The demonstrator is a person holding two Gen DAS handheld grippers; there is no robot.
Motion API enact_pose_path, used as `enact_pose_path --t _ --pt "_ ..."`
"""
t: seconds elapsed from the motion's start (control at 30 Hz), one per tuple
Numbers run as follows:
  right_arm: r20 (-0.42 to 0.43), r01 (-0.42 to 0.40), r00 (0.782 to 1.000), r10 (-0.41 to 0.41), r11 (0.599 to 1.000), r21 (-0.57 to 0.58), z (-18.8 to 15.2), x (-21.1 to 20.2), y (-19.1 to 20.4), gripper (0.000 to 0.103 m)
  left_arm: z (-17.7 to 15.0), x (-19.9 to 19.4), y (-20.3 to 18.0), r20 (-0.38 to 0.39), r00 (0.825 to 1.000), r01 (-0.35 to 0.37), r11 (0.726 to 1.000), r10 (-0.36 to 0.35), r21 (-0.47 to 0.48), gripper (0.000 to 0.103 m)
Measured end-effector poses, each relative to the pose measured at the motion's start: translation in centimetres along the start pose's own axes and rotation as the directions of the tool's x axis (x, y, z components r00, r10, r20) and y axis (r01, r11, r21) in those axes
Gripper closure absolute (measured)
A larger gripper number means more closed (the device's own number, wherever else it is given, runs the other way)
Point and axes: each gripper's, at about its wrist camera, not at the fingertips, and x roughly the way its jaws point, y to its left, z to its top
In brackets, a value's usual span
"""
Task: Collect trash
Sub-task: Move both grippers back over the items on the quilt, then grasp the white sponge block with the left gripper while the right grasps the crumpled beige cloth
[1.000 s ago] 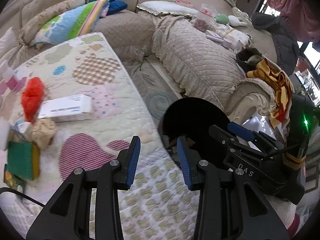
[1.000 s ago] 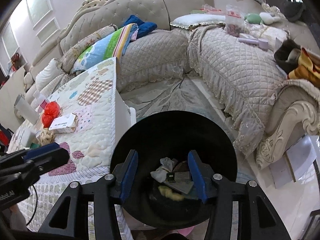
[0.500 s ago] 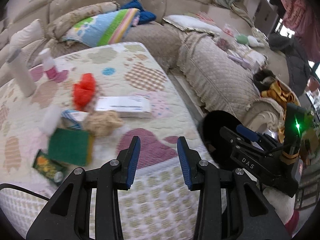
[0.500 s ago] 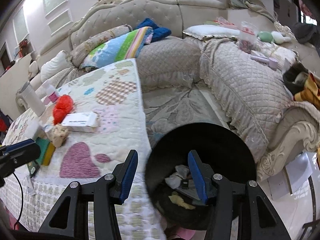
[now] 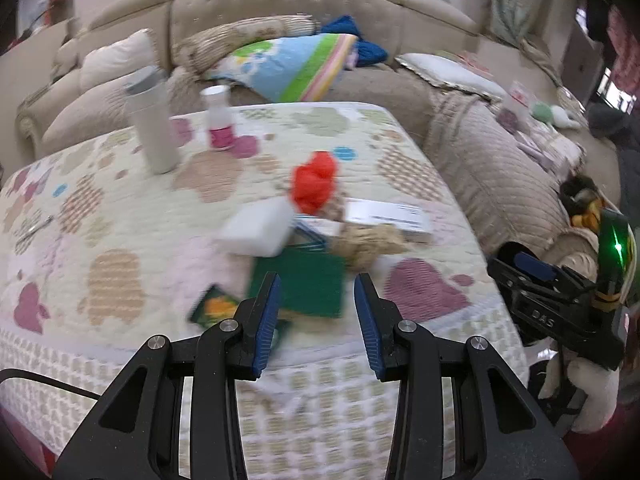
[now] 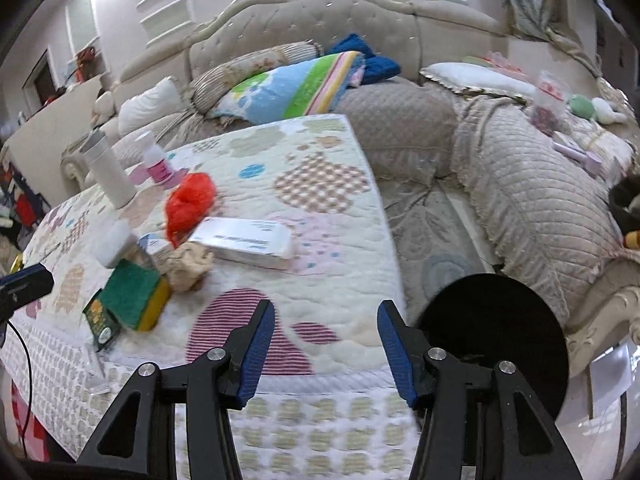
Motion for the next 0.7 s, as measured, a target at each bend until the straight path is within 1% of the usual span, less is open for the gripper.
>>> enact_pose_path --t 0.03,0.13,0.27,0.4,0.47,0.6,0.7 --pt "-0.001 -0.009 1.000 0.009 1.000 -0.008 0.1 0.1 0.5 0.043 -0.1 -0.2 1.4 0.001 1.000 -0.013 1.000 0.013 -0.019 0.067" --pt "-0.008 -0.043 0.999 0.043 0.998 -0.039 0.3 0.6 2.4 0.042 -0.5 -0.6 4.3 -0.005 0.999 -0.047 0.997 0.047 -0.058 0.067" --pt "-0.030 -0.096 0.995 0.094 0.994 -0.060 0.6 1.3 4.7 0.042 -1.2 -0.5 7.5 -0.029 0.997 -0.072 0.991 0.069 -0.112 0.067" --pt "-0.065 -0.184 0.982 0.180 0.981 -0.063 0.6 2.7 6.8 0.042 -2.3 0.2 9.8 -0.062 0.994 -0.098 0.984 0.090 -0.147 0.067" --pt "-0.091 -0.215 0.974 0.209 0.974 -0.064 0.4 3.6 7.9 0.042 -2.8 0.8 10.6 -0.080 0.992 -0.108 0.981 0.097 -0.158 0.067" --pt "-0.133 -0.250 0.961 0.241 0.967 -0.054 0.1 5.2 9.2 0.042 -3.2 2.0 11.5 -0.106 0.991 -0.095 0.978 0.076 -0.186 0.067" --pt "-0.138 -0.237 0.964 0.226 0.969 -0.070 0.5 5.8 9.7 0.042 -2.8 2.7 11.7 -0.106 0.993 -0.067 0.976 0.046 -0.208 0.067"
